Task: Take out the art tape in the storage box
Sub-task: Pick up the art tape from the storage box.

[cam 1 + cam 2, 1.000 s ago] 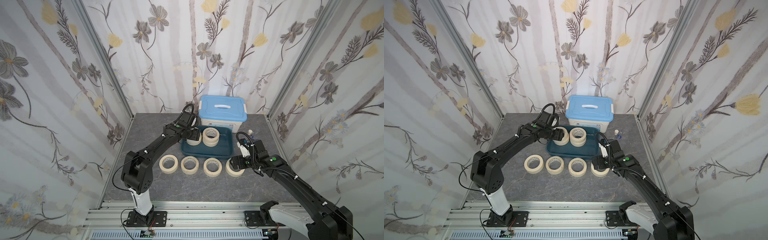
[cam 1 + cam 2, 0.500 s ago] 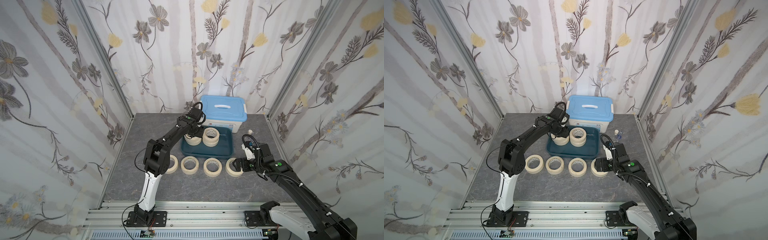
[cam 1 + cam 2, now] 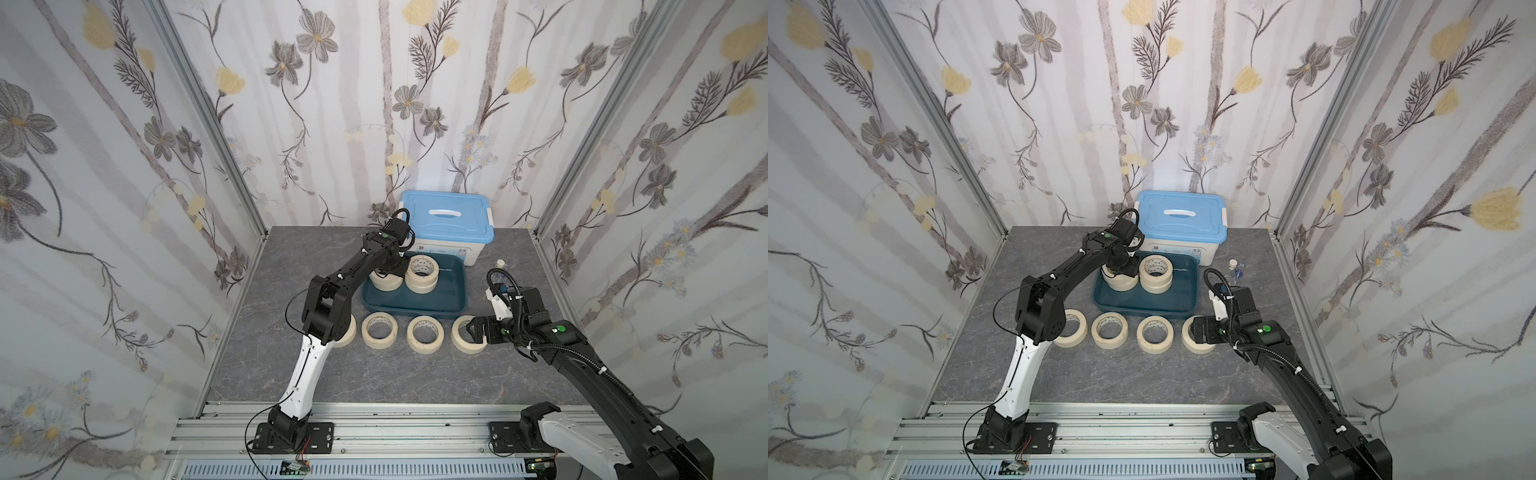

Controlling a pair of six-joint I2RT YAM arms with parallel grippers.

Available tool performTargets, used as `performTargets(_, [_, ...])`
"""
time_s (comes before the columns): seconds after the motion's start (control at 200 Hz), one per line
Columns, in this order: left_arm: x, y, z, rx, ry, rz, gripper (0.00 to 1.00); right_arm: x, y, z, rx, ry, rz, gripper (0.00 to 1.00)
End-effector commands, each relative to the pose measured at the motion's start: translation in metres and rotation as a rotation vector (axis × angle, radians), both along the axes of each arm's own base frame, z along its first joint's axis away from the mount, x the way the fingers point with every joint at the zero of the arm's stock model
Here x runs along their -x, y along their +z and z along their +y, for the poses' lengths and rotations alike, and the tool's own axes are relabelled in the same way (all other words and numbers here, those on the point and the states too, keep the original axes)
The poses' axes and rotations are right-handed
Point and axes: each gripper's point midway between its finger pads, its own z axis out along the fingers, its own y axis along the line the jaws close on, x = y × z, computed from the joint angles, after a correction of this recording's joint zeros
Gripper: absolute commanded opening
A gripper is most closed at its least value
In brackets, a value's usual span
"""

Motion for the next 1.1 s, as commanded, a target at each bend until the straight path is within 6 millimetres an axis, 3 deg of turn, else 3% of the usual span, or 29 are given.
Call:
performTargets(0.0, [0.000, -0.006, 0.004, -0.038, -0.016, 0.011, 0.48, 0.003, -0.002, 0.001, -0.012, -0.001, 0.020, 1.00])
performTargets(0.355, [-0.003, -0.011, 0.002, -0.042, -0.020, 0.017, 0.32, 0.002, -0.003, -0.002, -0.010, -0.012, 0.024, 1.00])
performTargets(0.55, [-0.003, -0.005, 0.001, -0.033, -0.025, 0.010, 0.18, 0.002, -0.004, -0.002, -0.010, -0.015, 0.028, 1.00])
performTargets(0.654, [-0.003, -0.001, 0.000, -0.025, -0.027, 0.003, 0.16, 0.003, -0.005, -0.002, -0.011, -0.016, 0.031, 1.00])
performTargets(0.879, [-0.002, 0.015, -0.001, 0.000, -0.020, -0.014, 0.11, 0.004, -0.005, -0.003, -0.013, -0.020, 0.028, 1.00])
performTargets(1.094, [0.004, 0.043, -0.003, 0.028, -0.018, -0.053, 0.10, 0.004, -0.006, -0.003, -0.014, -0.023, 0.032, 1.00])
